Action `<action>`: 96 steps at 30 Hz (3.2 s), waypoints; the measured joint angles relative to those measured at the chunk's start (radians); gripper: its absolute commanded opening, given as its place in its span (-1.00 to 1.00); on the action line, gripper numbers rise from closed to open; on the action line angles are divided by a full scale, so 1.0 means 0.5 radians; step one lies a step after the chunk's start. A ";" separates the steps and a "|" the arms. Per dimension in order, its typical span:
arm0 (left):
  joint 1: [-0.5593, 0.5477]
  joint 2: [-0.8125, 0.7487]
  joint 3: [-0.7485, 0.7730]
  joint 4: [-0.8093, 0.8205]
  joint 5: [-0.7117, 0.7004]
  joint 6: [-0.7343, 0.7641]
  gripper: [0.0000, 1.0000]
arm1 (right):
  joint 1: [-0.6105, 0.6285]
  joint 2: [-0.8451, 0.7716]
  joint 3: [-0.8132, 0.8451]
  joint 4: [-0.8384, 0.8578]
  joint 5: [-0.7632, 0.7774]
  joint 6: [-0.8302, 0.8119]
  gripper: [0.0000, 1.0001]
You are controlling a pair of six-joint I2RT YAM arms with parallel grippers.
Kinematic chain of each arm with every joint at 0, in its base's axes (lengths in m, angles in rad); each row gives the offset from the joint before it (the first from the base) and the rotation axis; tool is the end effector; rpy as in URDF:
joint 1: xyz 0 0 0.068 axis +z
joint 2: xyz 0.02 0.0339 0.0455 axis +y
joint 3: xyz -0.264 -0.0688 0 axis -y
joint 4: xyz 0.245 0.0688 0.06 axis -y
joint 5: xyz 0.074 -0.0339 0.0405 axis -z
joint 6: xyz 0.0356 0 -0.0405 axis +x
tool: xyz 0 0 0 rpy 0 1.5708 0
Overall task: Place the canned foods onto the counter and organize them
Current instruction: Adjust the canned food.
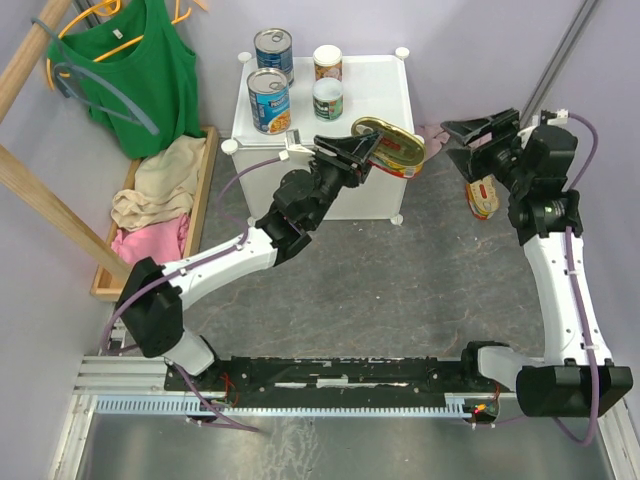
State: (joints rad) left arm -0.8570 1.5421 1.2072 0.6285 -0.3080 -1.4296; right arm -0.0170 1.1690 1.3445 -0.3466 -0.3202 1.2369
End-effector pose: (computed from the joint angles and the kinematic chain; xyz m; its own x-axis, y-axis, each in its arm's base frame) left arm 0.2483 -0.2702 0.3848 -0.4984 -0.8656 -0.0478 0.2622 -0.0979 -0.9600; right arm 0.2539 0.0069 0.4400 -0.3335 0.9026 -0.2723 0.0645 0.3100 0.9485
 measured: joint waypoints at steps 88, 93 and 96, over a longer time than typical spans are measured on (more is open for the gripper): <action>-0.027 0.314 0.204 0.025 -0.151 -0.003 -0.14 | 0.201 -0.079 -0.617 0.803 -0.371 0.481 -0.49; -0.026 0.303 0.166 0.076 -0.166 -0.003 0.05 | 0.204 -0.056 -0.619 0.845 -0.388 0.489 -0.56; -0.021 0.279 0.136 0.087 -0.166 -0.002 0.08 | 0.213 -0.038 -0.624 0.890 -0.400 0.511 -0.67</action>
State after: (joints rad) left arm -0.8677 1.6817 1.2751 0.6720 -0.3912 -1.4307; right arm 0.0895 1.1500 1.0325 0.0982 -0.5201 1.4925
